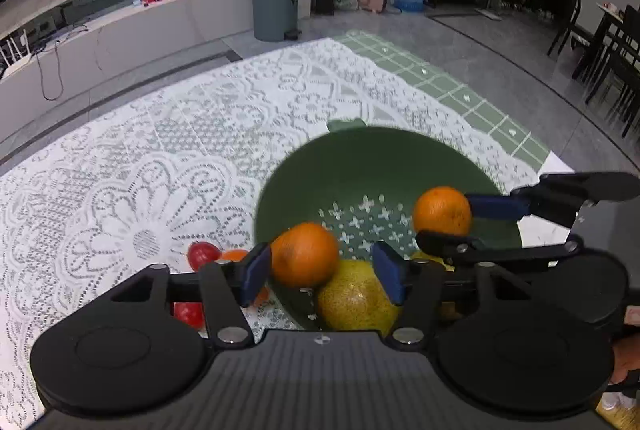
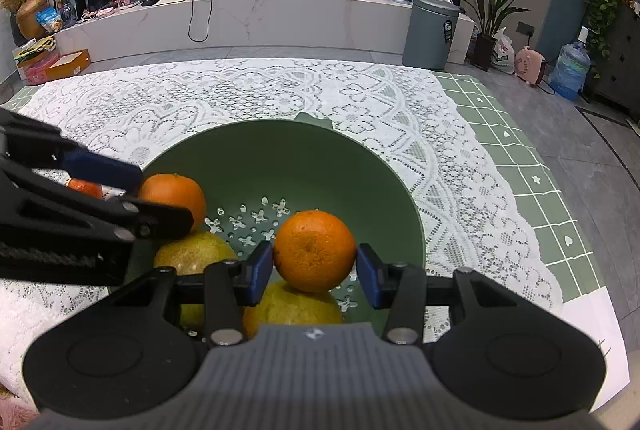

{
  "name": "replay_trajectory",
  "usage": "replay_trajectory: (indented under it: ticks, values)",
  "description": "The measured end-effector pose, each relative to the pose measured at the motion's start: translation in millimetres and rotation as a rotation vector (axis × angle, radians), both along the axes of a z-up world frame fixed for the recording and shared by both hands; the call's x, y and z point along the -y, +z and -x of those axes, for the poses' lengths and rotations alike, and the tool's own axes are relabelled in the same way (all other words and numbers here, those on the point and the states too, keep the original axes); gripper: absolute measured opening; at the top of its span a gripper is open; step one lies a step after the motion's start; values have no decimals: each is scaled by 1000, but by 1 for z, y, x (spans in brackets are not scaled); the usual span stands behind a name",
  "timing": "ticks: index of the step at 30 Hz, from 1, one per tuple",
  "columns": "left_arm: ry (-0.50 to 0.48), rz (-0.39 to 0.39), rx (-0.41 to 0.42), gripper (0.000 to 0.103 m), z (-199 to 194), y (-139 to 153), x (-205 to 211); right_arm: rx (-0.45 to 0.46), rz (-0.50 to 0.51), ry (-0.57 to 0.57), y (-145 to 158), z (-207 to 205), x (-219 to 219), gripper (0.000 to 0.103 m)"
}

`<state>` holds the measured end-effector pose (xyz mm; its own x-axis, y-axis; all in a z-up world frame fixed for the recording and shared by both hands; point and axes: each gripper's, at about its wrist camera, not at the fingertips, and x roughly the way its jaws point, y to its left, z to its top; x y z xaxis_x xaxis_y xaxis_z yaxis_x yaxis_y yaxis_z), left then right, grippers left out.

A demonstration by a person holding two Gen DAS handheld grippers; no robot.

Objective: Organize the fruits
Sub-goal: 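Carry both oranges over the green colander and lower them toward the pears, then open both tools to drop the oranges into the green colander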

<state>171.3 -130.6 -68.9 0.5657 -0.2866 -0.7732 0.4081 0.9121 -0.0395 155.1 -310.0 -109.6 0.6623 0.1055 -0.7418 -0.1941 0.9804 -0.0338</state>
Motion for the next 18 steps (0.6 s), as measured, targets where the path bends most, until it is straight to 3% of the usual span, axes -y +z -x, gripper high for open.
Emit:
replay_trajectory:
  ticks: [18]
  values:
    - [152, 31, 27, 72, 29, 22, -48, 1, 35, 6, -2, 0, -7, 44]
